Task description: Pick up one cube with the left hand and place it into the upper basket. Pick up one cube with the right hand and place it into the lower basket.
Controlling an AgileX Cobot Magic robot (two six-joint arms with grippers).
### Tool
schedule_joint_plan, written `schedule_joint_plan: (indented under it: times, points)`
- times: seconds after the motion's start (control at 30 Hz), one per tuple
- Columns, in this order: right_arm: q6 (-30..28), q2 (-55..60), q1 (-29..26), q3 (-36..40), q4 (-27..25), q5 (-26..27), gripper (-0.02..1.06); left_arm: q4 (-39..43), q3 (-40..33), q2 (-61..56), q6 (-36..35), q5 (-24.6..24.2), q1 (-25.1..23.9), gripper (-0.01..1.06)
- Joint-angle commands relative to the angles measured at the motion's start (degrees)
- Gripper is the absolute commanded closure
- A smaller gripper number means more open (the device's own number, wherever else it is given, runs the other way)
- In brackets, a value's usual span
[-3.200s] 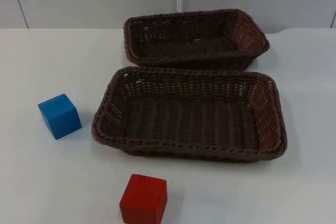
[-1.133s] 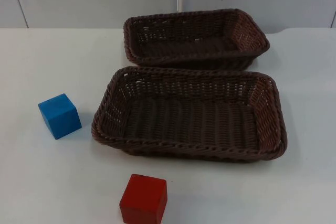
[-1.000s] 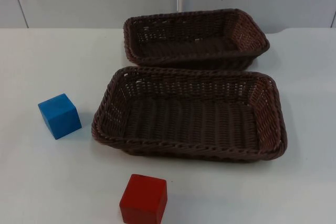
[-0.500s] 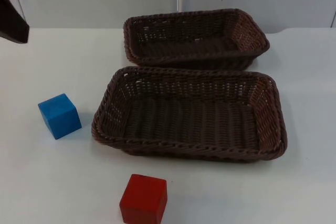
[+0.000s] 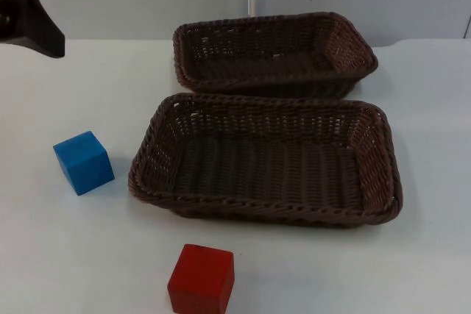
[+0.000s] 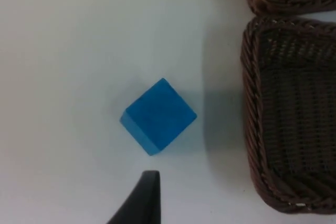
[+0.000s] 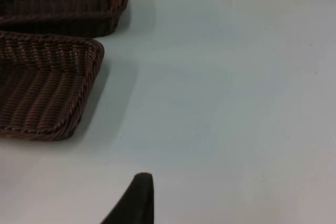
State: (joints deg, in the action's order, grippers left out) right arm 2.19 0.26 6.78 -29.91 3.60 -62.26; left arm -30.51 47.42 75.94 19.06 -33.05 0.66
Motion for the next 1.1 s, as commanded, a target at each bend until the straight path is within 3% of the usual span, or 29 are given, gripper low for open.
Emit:
schedule_joint_plan:
  times: [0.0,0.4,0.57,0.73,0.87,0.9,1.03,1.07]
  points:
    - [0.0,-0.3,-0.3,0.4,0.2,0.5,-0.01,-2.5,0.4,1.6,0.0,3.0,0.0,0.0]
    - [0.0,-0.3,-0.3,0.4,0.2,0.5,-0.01,-5.4,2.5,9.3,-0.1,6.8,0.1,0.0]
    - [0.0,-0.3,-0.3,0.4,0.2,0.5,-0.01,-3.9,4.3,13.1,-3.7,8.6,0.6,0.0]
    - [0.0,-0.3,-0.3,0.4,0.2,0.5,-0.01,2.8,7.6,17.7,-12.5,9.3,2.6,0.0]
    - [0.0,-0.3,-0.3,0.4,0.2,0.5,-0.01,13.2,12.4,23.6,-24.9,9.3,5.9,0.0]
    - [0.0,-0.3,-0.3,0.4,0.2,0.5,-0.01,13.2,12.4,23.6,-24.9,9.3,5.9,0.0]
    - [0.0,-0.3,-0.3,0.4,0.2,0.5,-0.01,24.4,15.4,28.0,-40.0,8.0,6.1,0.0]
    - [0.0,-0.3,-0.3,0.4,0.2,0.5,-0.01,24.4,15.4,28.0,-40.0,8.0,6.1,0.0]
